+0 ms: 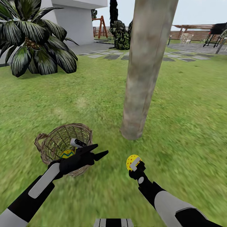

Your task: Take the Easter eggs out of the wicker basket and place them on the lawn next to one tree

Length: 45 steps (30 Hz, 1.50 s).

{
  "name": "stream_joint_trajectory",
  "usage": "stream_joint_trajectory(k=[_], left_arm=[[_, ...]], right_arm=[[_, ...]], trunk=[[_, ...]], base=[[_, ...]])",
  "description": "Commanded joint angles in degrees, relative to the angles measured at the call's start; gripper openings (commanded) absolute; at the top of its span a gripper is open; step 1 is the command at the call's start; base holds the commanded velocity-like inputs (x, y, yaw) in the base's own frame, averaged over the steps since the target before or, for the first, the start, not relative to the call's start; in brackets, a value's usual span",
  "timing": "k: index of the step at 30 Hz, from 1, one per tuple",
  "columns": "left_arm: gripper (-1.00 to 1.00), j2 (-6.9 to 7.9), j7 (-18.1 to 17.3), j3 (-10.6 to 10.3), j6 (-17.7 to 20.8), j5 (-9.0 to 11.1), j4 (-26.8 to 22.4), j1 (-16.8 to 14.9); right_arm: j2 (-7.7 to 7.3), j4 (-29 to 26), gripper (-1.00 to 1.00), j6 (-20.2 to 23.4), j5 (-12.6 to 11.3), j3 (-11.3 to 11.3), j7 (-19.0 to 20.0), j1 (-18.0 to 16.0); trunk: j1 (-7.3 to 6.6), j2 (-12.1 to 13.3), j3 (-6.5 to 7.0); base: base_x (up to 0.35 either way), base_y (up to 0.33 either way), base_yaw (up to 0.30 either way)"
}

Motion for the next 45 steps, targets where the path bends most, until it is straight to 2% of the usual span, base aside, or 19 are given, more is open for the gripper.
stream_joint_trajectory(k=[1,3,7,20,28,36,42,45], left_arm=[[1.00,0.05,0.0,-0.1,0.3,0.4,0.0,-0.1],[1.00,0.02,0.0,-0.1,0.3,0.4,0.0,-0.1],[1.00,-0.04,0.0,-0.1,0.3,0.4,0.0,-0.1],[1.00,-0.30,0.1,-0.2,0.3,0.4,0.0,-0.1],[1.00,-0.33,0.1,-0.2,0.3,0.4,0.2,-0.1],[1.00,-0.43,0.2,-0.2,0.3,0.4,0.1,-0.1],[1.00,-0.46,0.1,-0.2,0.2,0.4,0.1,-0.1],[1.00,-0.48,0.1,-0.2,0.2,0.4,0.0,-0.1]], right_arm=[[0.00,0.1,-1.00,-0.1,0.2,0.2,-0.3,0.0],[0.00,0.0,-1.00,-0.1,0.1,0.2,-0.4,0.0],[0.06,0.0,-1.00,-0.1,0.1,0.2,-4.3,0.0],[0.09,0.0,-1.00,-0.1,0.1,0.2,-4.7,0.0],[0.09,0.0,-1.00,-0.1,0.1,0.2,-4.7,0.0],[0.09,0.0,-1.00,-0.1,0.1,0.2,-4.7,0.0],[0.09,0.0,-1.00,-0.1,0.1,0.2,-4.7,0.0],[0.09,0.0,-1.00,-0.1,0.1,0.2,-4.7,0.0]], trunk=[[0.01,0.0,-0.27],[0.06,-0.1,-0.71],[0.17,-0.1,-1.60],[0.50,-0.3,-4.48],[0.50,-0.3,-4.48],[0.50,-0.3,-4.48],[0.50,-0.3,-4.48],[0.58,-0.3,-5.14]], base=[[0.000,0.000,0.000],[0.000,0.000,0.000],[0.000,0.000,0.000],[0.000,0.000,0.000],[0.016,0.000,0.000],[0.309,0.000,0.000],[0.055,0.000,0.000],[0.001,0.000,0.000]])
